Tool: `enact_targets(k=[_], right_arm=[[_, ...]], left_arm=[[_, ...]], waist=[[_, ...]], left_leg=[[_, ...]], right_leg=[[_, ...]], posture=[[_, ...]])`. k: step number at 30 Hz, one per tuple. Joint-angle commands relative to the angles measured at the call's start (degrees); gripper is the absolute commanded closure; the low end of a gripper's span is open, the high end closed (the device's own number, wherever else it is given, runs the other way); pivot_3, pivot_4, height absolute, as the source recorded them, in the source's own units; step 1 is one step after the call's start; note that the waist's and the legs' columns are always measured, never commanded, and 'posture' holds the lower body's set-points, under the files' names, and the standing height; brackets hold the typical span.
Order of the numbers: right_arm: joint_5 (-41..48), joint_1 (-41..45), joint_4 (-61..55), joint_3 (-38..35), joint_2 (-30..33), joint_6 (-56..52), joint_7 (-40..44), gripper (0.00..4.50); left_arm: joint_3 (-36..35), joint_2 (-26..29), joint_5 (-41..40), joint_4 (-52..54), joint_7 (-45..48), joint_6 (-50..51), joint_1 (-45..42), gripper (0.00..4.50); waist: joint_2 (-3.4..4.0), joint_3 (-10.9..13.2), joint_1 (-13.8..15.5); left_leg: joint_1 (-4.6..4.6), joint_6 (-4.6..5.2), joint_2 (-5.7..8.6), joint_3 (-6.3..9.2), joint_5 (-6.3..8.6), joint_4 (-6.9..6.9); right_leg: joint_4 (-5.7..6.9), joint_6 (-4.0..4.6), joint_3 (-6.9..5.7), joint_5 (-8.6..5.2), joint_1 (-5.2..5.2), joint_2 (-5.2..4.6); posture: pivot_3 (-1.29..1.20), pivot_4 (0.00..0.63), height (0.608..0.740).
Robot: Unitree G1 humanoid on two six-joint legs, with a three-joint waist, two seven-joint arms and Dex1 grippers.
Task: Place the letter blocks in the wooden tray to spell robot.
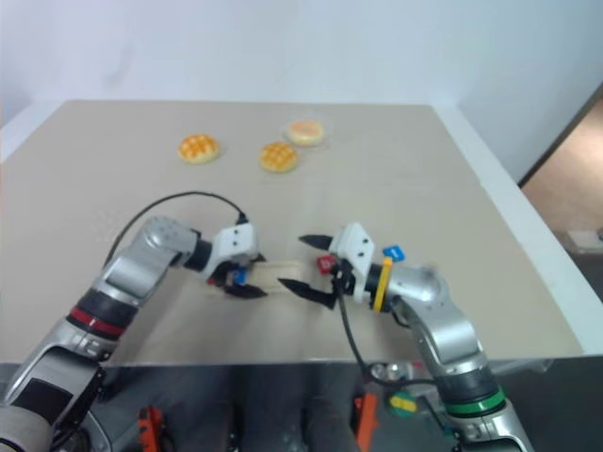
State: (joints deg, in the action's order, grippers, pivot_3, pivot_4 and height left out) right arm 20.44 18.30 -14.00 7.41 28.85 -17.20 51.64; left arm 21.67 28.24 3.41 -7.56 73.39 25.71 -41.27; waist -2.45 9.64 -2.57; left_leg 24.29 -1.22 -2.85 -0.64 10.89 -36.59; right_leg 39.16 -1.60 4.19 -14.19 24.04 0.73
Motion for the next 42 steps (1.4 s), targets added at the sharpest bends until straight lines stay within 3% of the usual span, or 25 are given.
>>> enact_targets(k=[1, 8, 21, 23, 25, 29, 33, 37, 42], right_arm=[[-0.02, -0.33, -0.86, -0.33, 0.2, 1.44, 0.52, 0.0], [-0.44, -1.34, -1.09, -0.38, 0.2, 1.91, 0.61, 0.0], [-1.03, -2.08, 0.26, -0.74, 0.99, 3.21, 1.51, 0.0], [-1.13, -1.83, 0.69, -0.57, 0.94, 3.47, 1.66, 0.0], [-1.12, -1.26, 1.36, -0.59, 0.84, 3.7, 1.84, 0.0], [-0.92, 0.69, 3.27, -1.47, 1.46, 4.23, 3.03, 0.0], [-2.85, 7.1, 11.81, -2.19, 4.38, 7.44, 6.89, 0.0], [-6.58, 12.54, 22.95, 0.5, 7.13, 14.11, 13.65, 0.0], [-9.86, 17.6, 34.4, 2.98, 7.3, 21.31, 20.06, 0.0]], left_arm=[[0.74, 0.11, -0.39, 0.54, -0.11, -1.23, -1.07, 1.29], [2.05, 0.83, 0.17, -0.89, 0.32, -4.34, -1.0, 1.29], [1.65, 0.55, -0.3, 0.51, -1.94, -0.88, 0.33, 1.29], [1.21, 0.54, -0.88, 0.12, -1.63, -0.98, -0.07, 0.25], [0.73, 1.32, -1.22, 0.29, -1.07, -3.1, -0.4, 0.03], [-3.05, 1.52, -5.72, 3.01, -0.59, -3.83, -1.07, 0.03], [-11.24, 2.72, -17.39, 9.95, 3.06, -3.61, 0.86, 0.03], [-20.09, 3.28, -32.27, 20.65, 3.04, 4.51, 9.15, 0.03], [-22.9, 4.53, -33.02, 27.86, -2.19, 1.7, 22.89, 0.03]], waist=[[0.0, 0.0, 0.0], [0.0, 0.0, 0.01], [0.01, 0.0, 0.01], [0.01, -0.01, 0.01], [0.01, 0.0, 0.0], [0.02, 0.01, -0.04], [0.06, 0.05, -0.16], [0.11, 0.03, -0.25], [0.12, 0.04, -0.17]], left_leg=[[-0.01, 0.0, 0.0, 0.0, 0.0, 0.0], [-0.02, 0.0, 0.0, 0.01, 0.0, 0.0], [-0.06, 0.0, 0.01, 0.01, 0.0, -0.01], [-0.07, 0.0, 0.01, 0.01, 0.0, -0.01], [-0.07, 0.0, 0.01, 0.02, 0.0, -0.02], [-0.06, 0.0, 0.01, 0.0, 0.0, 0.0], [-0.05, 0.0, -0.02, -0.03, 0.0, 0.0], [-0.11, 0.0, -0.04, -0.11, 0.0, 0.05], [-0.15, 0.05, -0.06, -0.07, 0.04, 0.15]], right_leg=[[0.0, 0.0, 0.0, 0.0, 0.0, 0.0], [0.0, 0.0, -0.01, 0.0, -0.02, 0.0], [0.0, -0.01, 0.0, 0.0, -0.06, -0.01], [0.0, -0.01, -0.01, 0.0, -0.07, 0.0], [0.0, 0.0, -0.01, 0.0, -0.08, 0.0], [0.0, -0.01, 0.0, 0.0, -0.05, 0.0], [0.0, 0.01, 0.02, 0.02, -0.01, 0.0], [-0.01, 0.0, 0.06, -0.04, -0.03, 0.0], [-0.01, 0.04, 0.04, -0.13, -0.03, 0.01]], posture=[[0.0, 0.15, 0.74], [0.0, 0.15, 0.74], [0.0, 0.15, 0.74], [0.0, 0.15, 0.74], [0.0, 0.15, 0.74], [0.0, 0.15, 0.74], [0.0, 0.15, 0.74], [0.0, 0.15, 0.74], [0.0, 0.15, 0.74]])
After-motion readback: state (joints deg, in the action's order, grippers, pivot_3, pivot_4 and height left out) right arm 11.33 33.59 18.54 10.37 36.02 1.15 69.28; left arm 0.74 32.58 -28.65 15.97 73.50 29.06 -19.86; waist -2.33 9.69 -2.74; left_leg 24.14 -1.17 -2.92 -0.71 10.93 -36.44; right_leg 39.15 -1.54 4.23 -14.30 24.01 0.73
